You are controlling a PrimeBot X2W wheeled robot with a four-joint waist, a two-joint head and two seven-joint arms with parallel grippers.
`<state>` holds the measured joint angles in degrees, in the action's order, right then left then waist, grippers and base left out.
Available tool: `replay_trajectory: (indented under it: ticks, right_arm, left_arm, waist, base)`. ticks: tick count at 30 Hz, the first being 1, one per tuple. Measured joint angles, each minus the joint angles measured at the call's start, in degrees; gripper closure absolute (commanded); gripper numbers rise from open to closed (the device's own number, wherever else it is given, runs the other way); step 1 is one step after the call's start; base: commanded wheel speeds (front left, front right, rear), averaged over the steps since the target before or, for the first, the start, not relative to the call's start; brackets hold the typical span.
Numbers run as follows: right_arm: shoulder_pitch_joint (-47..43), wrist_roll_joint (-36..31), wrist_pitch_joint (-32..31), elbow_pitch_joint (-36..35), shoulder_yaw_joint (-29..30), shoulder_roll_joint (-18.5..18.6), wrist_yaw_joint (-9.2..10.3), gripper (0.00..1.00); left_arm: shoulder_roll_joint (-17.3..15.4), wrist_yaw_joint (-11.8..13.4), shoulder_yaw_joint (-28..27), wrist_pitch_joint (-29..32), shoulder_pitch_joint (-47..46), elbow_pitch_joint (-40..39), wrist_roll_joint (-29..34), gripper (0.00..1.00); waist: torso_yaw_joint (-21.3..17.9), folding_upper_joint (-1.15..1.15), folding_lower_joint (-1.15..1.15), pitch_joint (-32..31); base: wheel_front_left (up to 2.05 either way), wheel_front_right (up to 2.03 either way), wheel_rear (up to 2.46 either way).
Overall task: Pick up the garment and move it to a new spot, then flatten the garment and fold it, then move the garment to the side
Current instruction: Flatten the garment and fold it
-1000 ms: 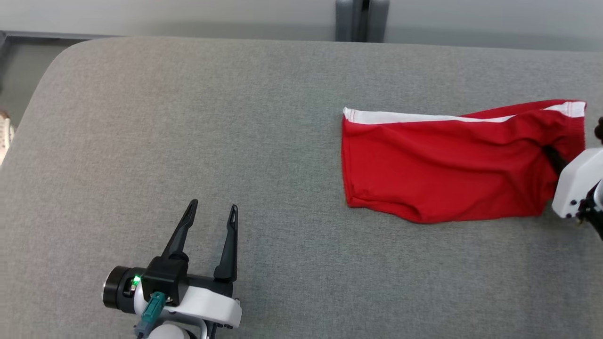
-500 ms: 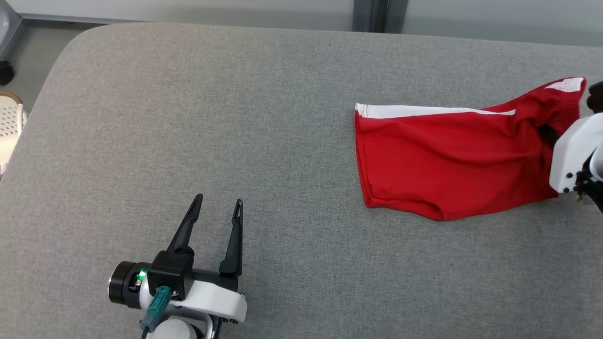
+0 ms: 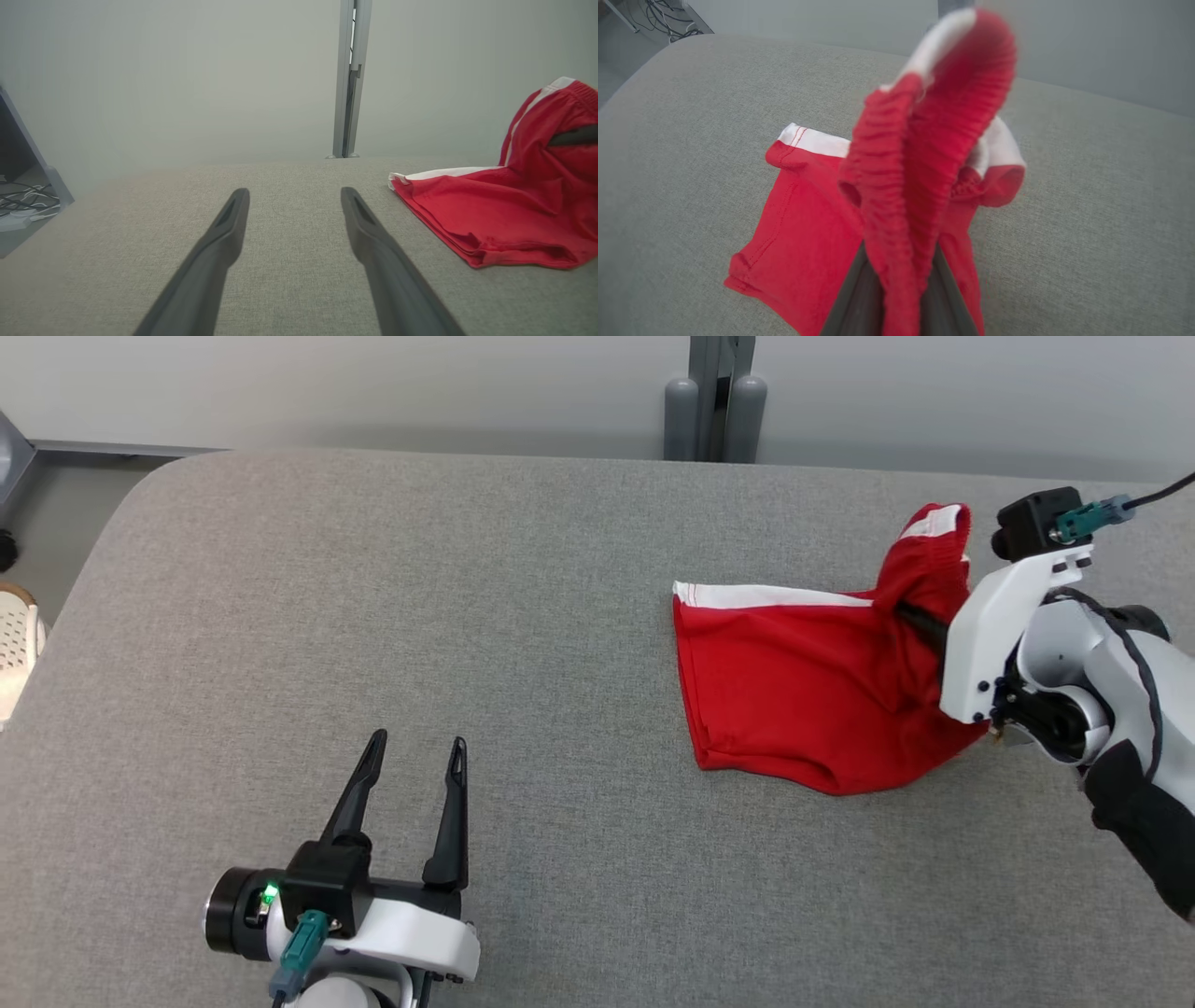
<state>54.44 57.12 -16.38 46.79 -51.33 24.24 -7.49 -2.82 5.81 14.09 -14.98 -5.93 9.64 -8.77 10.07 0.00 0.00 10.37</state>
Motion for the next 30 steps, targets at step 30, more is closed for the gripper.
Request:
replay_trajectory:
  ticks: [30]
  right_arm:
    - [-2.43, 5.92, 2.21, 6.82, -1.16, -6.22, 0.0, 0.79]
  left_arm:
    - [0.0, 1.83, 3.71, 0.0, 1.86, -0.33, -3.45, 0.0]
  waist:
    - [11.13, 0.0, 0.0, 2.98]
  base:
    - [0.0, 0.0, 0.0]
